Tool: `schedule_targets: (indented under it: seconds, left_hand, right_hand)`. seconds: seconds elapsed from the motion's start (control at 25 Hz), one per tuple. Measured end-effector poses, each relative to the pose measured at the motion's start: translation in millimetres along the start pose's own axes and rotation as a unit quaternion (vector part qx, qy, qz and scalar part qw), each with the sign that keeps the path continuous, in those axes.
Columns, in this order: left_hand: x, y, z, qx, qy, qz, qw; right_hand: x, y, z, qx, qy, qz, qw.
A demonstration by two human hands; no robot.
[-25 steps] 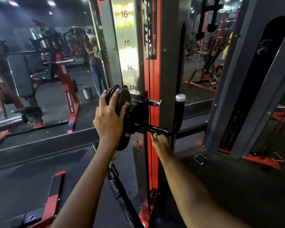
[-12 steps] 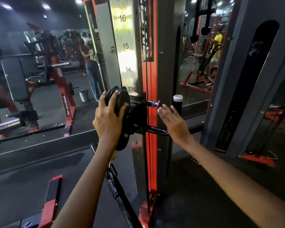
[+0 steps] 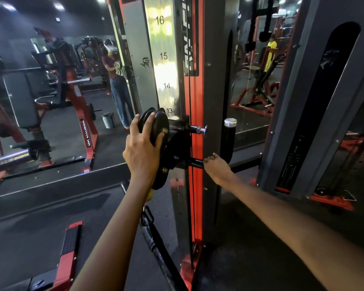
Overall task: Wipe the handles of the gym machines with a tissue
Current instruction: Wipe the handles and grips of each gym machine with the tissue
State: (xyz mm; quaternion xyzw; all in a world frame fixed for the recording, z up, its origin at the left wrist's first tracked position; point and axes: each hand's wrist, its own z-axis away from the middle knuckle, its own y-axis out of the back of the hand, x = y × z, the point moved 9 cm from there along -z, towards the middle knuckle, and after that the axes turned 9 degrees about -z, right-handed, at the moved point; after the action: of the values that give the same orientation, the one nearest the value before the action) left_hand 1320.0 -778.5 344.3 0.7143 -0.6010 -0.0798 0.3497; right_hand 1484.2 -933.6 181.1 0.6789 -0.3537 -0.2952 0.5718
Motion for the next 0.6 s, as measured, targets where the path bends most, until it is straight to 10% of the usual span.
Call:
schedule_targets:
  seconds: [0.2, 0.6]
  left_hand:
    - [2, -2, 2, 0.004, -0.01, 0.002, 1.0]
    - [0, -2, 1, 0.018, -0.012, 0.009, 1.0]
  right_hand:
    - [12, -13, 8, 0.023, -0.105, -0.222, 0.969]
    - [-1, 10, -12, -0.005, -0.097, -0.081, 0.992]
